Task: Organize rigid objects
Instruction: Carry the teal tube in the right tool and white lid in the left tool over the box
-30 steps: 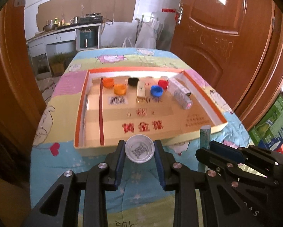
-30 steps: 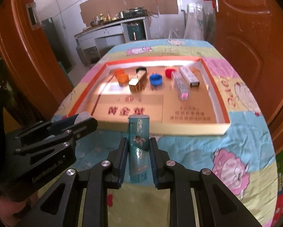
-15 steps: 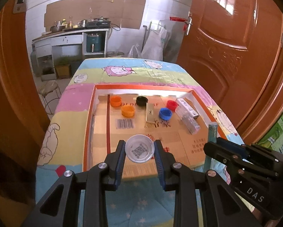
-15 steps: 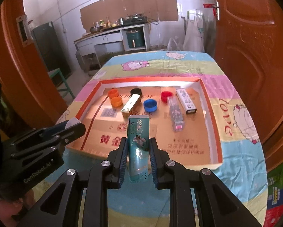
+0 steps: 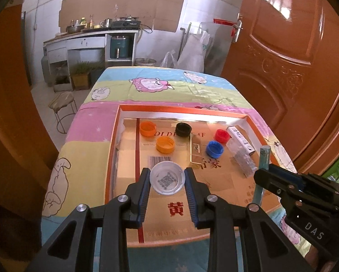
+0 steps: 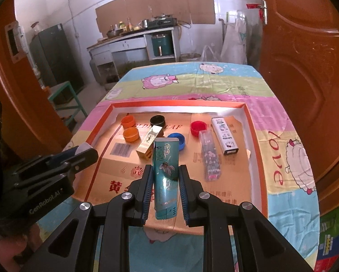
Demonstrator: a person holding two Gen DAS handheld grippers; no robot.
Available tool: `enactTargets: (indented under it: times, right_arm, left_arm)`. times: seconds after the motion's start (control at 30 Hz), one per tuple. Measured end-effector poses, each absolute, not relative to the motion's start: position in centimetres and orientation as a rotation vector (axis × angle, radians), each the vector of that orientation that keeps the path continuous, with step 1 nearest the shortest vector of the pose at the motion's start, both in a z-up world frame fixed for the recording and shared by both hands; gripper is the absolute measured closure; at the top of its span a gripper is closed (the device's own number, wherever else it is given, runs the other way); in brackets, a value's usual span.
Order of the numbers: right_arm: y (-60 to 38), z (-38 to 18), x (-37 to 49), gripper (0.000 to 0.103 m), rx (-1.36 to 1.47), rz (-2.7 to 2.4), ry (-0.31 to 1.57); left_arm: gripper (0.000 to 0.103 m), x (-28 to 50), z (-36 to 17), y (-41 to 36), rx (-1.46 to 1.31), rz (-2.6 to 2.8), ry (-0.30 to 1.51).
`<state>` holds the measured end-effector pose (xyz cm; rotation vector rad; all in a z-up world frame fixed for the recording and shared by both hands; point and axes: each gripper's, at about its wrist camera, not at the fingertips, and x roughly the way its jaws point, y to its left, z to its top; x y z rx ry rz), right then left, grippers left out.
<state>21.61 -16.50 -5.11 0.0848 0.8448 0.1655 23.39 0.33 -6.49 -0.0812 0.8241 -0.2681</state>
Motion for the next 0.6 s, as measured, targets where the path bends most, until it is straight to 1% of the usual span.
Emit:
enactTargets:
  times: [0.6]
  right_arm:
    - [-15.8,-8.5,25.2,0.08,0.079,0.2,0.919]
  left_arm:
    - [0.072,27.2,-9.0,0.8,-0.103,-0.226,0.871]
